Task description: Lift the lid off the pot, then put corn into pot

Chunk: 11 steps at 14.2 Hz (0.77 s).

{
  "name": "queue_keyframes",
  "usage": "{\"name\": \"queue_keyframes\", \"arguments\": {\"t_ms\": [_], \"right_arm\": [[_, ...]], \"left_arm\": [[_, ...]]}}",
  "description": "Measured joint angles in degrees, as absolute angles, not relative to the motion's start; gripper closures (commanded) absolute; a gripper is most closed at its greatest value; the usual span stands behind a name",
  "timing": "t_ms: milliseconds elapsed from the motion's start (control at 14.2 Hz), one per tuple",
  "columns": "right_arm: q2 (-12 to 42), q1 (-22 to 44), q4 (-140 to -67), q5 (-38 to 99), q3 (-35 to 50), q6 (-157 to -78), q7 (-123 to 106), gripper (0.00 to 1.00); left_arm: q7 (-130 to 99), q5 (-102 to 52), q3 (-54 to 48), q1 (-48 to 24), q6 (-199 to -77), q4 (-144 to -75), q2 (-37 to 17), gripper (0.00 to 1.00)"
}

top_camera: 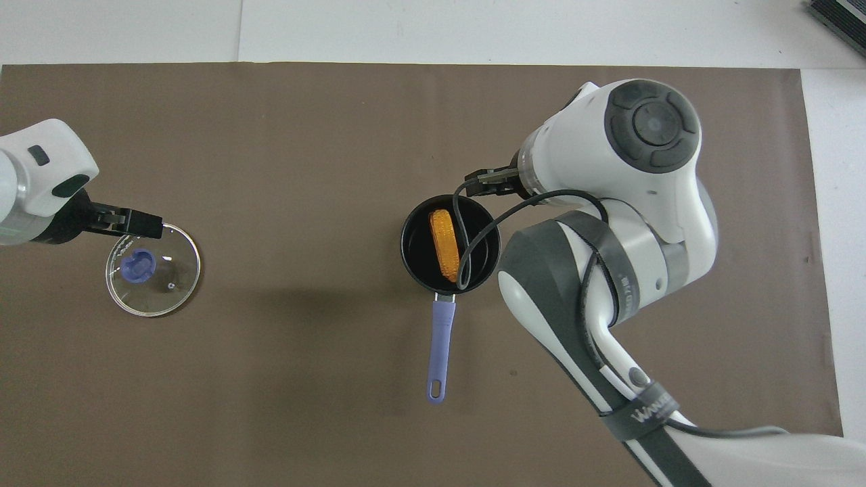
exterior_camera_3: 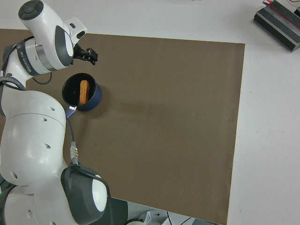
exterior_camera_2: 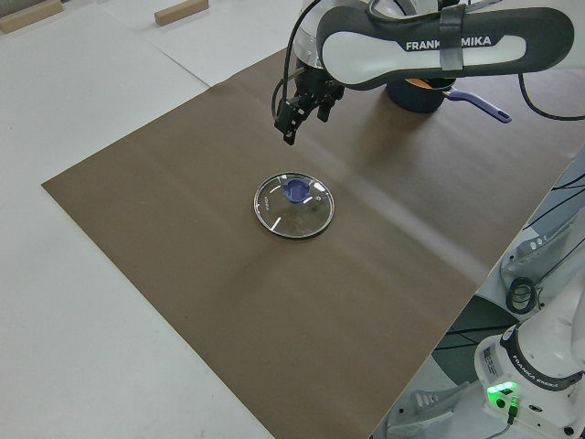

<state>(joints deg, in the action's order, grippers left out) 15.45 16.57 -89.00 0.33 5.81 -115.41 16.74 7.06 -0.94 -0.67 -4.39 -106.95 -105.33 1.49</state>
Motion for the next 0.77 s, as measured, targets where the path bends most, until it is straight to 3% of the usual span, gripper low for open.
{"name": "queue_keyframes", "arguments": {"t_ms": [421,772], "right_arm": [[8.7,9.0,-88.9,0.3,5.5,-109.8,16.7,0.0],[3.6,4.8,-87.0,0.3,5.2,-96.7,16.7,0.0]], "left_arm": [[7.2,-0.4,-0.6,-5.5,-98.6,-98.3,1.4,0.0],[7.9,-0.4,0.4,-5.4,-89.5,-91.9,1.4,0.0]]}}
